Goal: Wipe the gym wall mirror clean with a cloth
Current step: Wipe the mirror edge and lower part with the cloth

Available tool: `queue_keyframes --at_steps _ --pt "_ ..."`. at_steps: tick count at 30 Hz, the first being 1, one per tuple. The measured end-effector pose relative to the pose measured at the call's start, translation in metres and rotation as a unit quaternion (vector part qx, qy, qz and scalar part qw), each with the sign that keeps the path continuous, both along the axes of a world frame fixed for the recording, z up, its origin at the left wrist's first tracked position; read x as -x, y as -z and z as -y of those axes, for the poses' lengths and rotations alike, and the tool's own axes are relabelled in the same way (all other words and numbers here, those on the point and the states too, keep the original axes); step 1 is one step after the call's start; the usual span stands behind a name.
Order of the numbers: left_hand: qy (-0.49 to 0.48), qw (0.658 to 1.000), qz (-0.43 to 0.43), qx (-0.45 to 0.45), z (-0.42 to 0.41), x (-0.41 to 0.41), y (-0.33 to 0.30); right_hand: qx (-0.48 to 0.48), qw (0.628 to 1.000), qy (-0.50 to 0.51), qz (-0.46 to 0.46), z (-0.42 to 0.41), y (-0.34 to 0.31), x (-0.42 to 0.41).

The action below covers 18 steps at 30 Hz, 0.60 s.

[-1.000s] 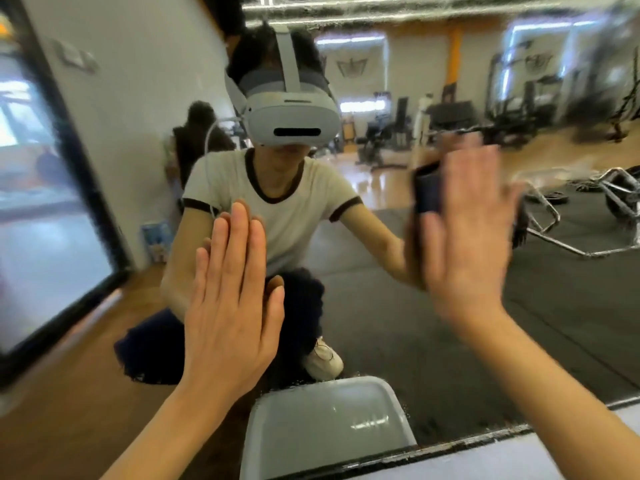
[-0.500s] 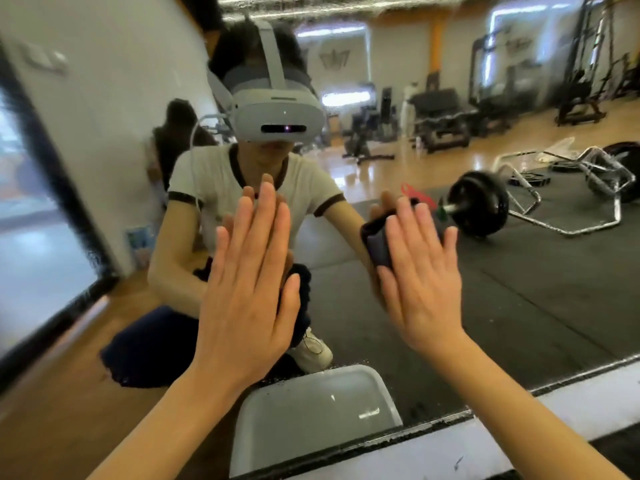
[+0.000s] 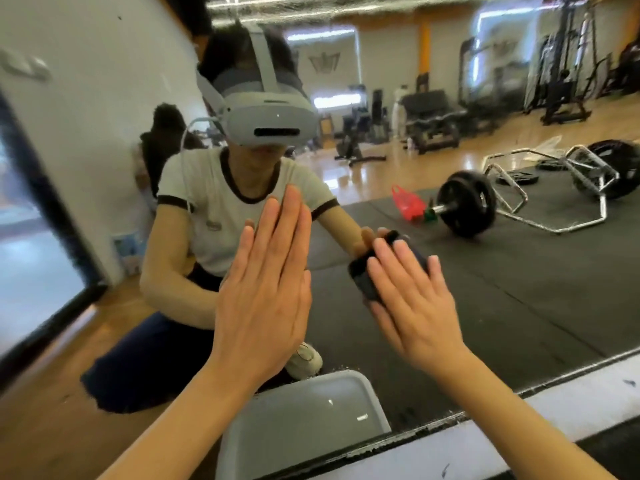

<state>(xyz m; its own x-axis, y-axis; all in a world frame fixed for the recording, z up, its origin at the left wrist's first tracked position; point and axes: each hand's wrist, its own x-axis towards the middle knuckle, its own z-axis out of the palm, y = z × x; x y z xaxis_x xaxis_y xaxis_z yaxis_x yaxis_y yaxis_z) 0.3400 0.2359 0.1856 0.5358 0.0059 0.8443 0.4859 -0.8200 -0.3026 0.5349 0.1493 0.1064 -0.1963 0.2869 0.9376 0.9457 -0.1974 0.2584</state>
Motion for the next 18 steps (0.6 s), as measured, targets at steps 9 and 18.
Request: queue_keyframes --at_steps 9,18 --pt "0.061 0.997 0.001 0.041 0.019 -0.012 0.004 -0.133 0.937 -0.021 -0.324 -0.010 -0.021 0.027" --pt "-0.005 0.999 -0.029 -0.031 0.026 -0.058 0.005 -0.142 0.942 0.015 -0.305 0.036 -0.027 -0.070"
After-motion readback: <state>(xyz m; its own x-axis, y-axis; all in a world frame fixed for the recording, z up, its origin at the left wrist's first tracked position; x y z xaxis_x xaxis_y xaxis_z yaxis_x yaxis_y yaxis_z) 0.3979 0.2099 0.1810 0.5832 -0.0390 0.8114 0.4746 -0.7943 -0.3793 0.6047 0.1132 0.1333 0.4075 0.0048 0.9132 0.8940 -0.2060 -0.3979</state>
